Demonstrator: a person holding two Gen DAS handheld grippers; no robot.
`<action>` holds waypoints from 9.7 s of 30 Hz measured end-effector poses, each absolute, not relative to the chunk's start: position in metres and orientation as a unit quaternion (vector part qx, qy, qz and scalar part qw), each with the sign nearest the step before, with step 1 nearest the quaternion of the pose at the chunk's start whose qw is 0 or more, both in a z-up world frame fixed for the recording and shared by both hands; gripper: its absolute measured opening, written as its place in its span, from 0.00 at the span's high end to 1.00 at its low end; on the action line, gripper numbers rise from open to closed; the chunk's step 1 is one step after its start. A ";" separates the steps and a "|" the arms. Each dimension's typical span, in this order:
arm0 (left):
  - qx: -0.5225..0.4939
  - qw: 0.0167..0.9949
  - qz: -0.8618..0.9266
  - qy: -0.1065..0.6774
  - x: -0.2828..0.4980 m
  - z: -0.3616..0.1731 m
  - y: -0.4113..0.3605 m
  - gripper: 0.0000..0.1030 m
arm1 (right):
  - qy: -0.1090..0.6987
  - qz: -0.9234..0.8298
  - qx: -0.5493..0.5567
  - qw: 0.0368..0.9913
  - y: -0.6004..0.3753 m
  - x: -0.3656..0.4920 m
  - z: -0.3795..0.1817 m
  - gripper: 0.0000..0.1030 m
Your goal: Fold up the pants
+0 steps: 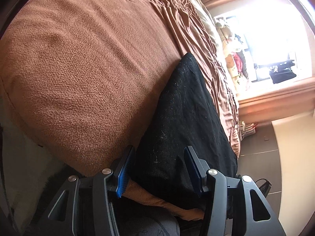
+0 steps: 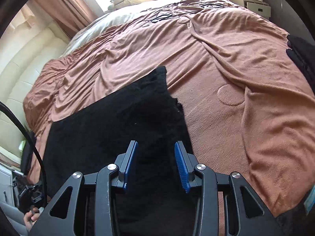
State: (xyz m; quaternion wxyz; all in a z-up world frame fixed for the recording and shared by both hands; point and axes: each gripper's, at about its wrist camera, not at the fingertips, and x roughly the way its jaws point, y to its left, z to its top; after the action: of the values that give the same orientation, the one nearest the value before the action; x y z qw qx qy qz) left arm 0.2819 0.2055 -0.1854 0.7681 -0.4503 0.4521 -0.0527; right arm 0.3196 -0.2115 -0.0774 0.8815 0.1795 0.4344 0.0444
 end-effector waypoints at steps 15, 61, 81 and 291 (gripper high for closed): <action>-0.458 0.772 -0.039 0.439 0.274 -0.188 0.201 0.48 | 0.507 0.098 0.172 0.839 -0.206 0.425 -0.103 0.44; -0.514 0.768 -0.036 0.380 0.270 -0.200 0.207 0.87 | 0.448 0.156 0.106 0.874 -0.112 0.318 -0.058 0.66; -0.463 0.804 -0.049 0.370 0.258 -0.184 0.197 0.43 | 0.485 0.193 0.051 0.851 -0.001 0.328 -0.111 0.80; -0.231 0.798 -0.195 0.521 0.325 -0.151 -0.030 0.30 | 0.406 0.058 0.368 0.834 -0.296 0.239 -0.161 0.97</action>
State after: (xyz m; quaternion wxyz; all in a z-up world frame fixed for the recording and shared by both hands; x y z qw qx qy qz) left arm 0.3249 -0.0297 -0.1508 0.7983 -0.2310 0.5207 -0.1955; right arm 0.2394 -0.2957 -0.1605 0.8345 0.3682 0.4058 0.0580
